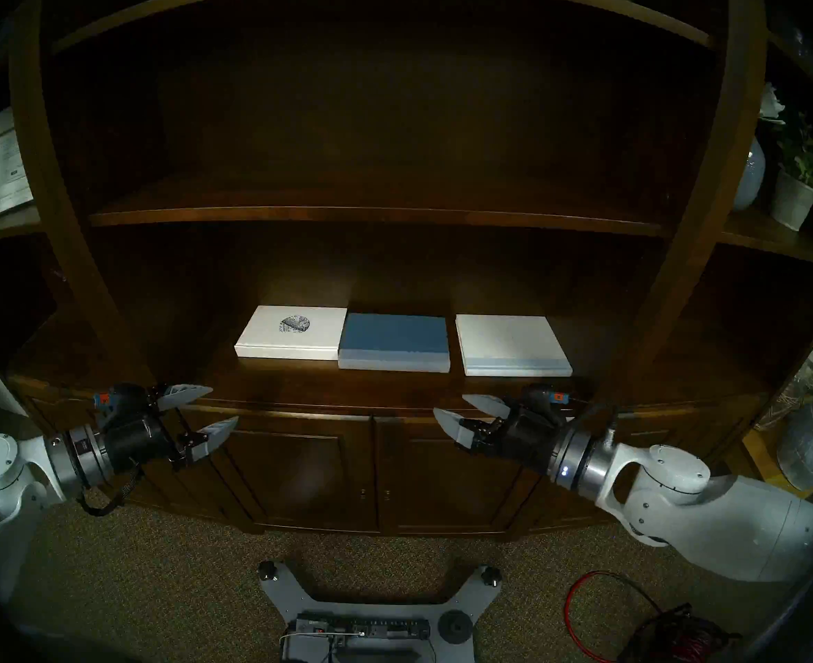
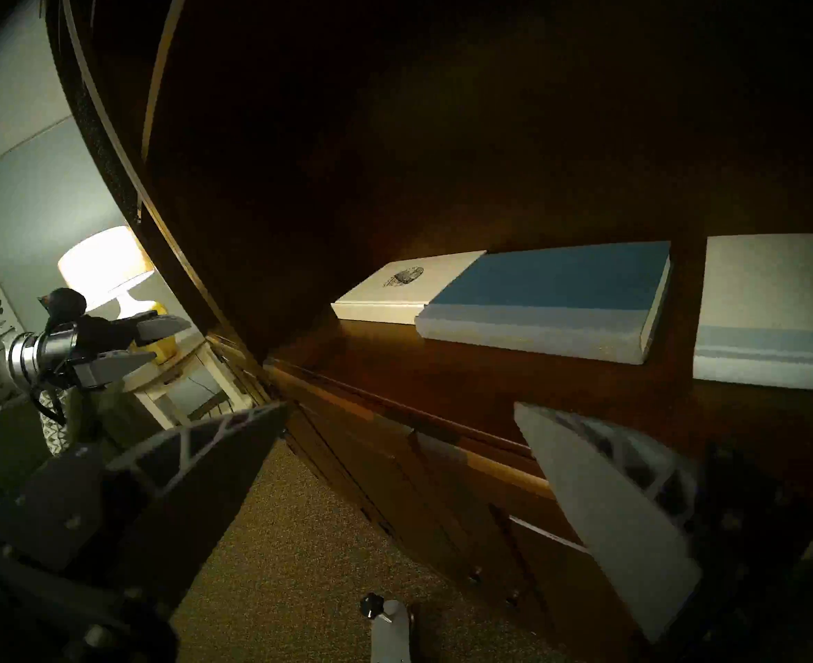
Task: Close the books and align them horizontally on the shelf
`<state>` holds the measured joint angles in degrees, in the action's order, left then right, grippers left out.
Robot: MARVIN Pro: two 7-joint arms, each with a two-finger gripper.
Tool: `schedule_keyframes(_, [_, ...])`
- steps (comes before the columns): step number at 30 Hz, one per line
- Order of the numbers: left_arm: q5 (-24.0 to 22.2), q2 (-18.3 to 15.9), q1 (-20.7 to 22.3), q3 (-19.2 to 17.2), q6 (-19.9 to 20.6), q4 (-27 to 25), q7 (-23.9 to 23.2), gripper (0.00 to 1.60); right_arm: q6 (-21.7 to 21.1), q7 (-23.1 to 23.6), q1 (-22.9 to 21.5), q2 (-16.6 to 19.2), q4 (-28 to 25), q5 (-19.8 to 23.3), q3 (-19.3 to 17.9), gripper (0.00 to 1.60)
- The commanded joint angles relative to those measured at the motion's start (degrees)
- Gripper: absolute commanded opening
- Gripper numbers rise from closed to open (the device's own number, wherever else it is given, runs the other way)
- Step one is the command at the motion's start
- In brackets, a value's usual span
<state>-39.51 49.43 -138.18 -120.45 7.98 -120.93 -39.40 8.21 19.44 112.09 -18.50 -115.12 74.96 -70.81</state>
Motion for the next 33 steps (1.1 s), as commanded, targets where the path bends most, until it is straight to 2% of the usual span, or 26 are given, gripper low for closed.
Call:
schedule_keyframes(1, [-0.1, -0.1, 0.6, -0.9, -0.8, -0.6, -0.4, 1.60, -2.5, -2.1, -5.6, -5.2, -2.5, -1.3, 1.1, 1.60])
schedule_keyframes(16, [-0.1, 0.2, 0.7, -1.1, -0.8, -0.4, -1.3, 1.60, -10.5, -8.6, -14.2, -15.1, -1.7, -6.6, 7.4, 1.60])
schedule_keyframes(17, [-0.1, 0.2, 0.7, -1.1, -0.8, -0.4, -1.3, 1.60, -10.7, -9.0, -13.5, -15.5, -1.7, -7.0, 7.1, 1.60])
schedule_keyframes(24, [-0.1, 0.3, 0.8, -1.2, -0.8, -0.4, -1.6, 1.60, -13.9, -12.0, -17.6, -19.7, 0.8, -9.9, 9.2, 1.60])
schedule_keyframes(33, [-0.1, 0.3, 0.8, -1.3, -0.8, -0.3, -2.1, 1.60, -18.1, -15.8, -23.0, -25.1, 6.6, -14.8, 11.7, 1.60])
